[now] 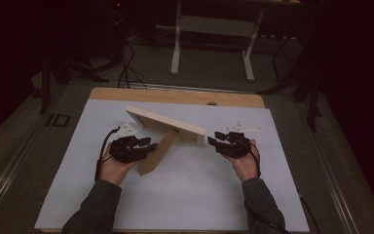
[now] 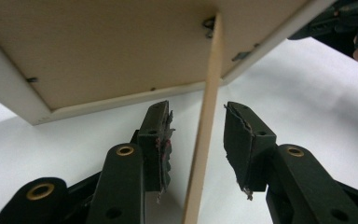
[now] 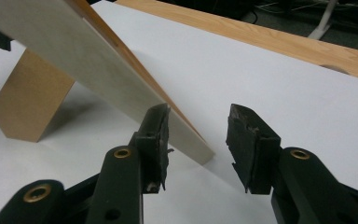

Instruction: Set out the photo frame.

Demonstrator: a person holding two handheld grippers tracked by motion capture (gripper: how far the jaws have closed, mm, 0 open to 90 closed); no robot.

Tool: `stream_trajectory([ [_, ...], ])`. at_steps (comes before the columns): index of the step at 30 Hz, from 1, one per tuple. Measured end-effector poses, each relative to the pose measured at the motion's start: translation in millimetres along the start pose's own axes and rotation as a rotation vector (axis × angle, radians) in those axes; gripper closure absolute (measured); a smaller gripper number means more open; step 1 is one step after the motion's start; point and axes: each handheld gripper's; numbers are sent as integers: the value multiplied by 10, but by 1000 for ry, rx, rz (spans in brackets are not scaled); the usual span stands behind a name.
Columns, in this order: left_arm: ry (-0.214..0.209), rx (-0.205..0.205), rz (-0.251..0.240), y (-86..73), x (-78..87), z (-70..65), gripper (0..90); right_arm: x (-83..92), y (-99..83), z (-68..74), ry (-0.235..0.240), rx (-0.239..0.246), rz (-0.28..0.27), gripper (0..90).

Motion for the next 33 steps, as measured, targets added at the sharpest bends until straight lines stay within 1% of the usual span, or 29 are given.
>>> stream_trajectory([
  [2,7,17,-4,14,3,24,615,3,9,-12,-6,-5,-4,582],
  [3,12,33,-9,24,6,45,615,3,15,-16,-9,-10,-8,584],
  [7,10,64,-15,41,10,88,630,-19,42,-31,-19,-21,-12,595],
  [8,16,71,-16,47,9,97,635,-26,49,-31,-21,-24,-13,597],
  [11,20,107,-16,68,1,125,649,-52,66,-28,-25,-32,-15,605],
  [13,39,113,-10,87,-7,135,661,-80,76,-17,-37,-30,-2,614],
  [15,58,120,-12,105,-15,140,685,-101,85,-4,-53,-33,-2,632],
  [17,75,123,-13,123,-29,142,718,-112,98,-9,-51,-59,-15,653],
  [19,97,112,-7,138,-43,135,751,-125,112,-20,-44,-88,-29,675],
  [21,113,107,-9,149,-62,122,787,-139,126,-17,-49,-101,-35,732],
  [22,113,107,-9,149,-62,122,809,-139,126,-17,-49,-101,-35,732],
  [23,124,104,-10,165,-78,110,809,-145,132,-10,-46,-101,-35,769],
  [24,126,104,-14,174,-85,109,866,-156,143,6,-40,-101,-34,840],
  [25,130,106,-18,183,-92,109,895,-161,145,10,-37,-99,-33,862],
  [27,130,113,-16,209,-110,115,900,-168,153,26,-36,-97,-29,883],
  [28,134,109,-13,223,-120,114,900,-171,156,30,-35,-95,-27,891],
  [33,145,117,-18,274,-144,117,900,-186,175,34,-33,-94,-25,895],
])
Point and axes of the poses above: each handheld gripper's, and its own axes: x roughly backward along the jaws, y roughly out of its top, z roughly to its left, and after that the axes turned 3 degrees about x, right-handed
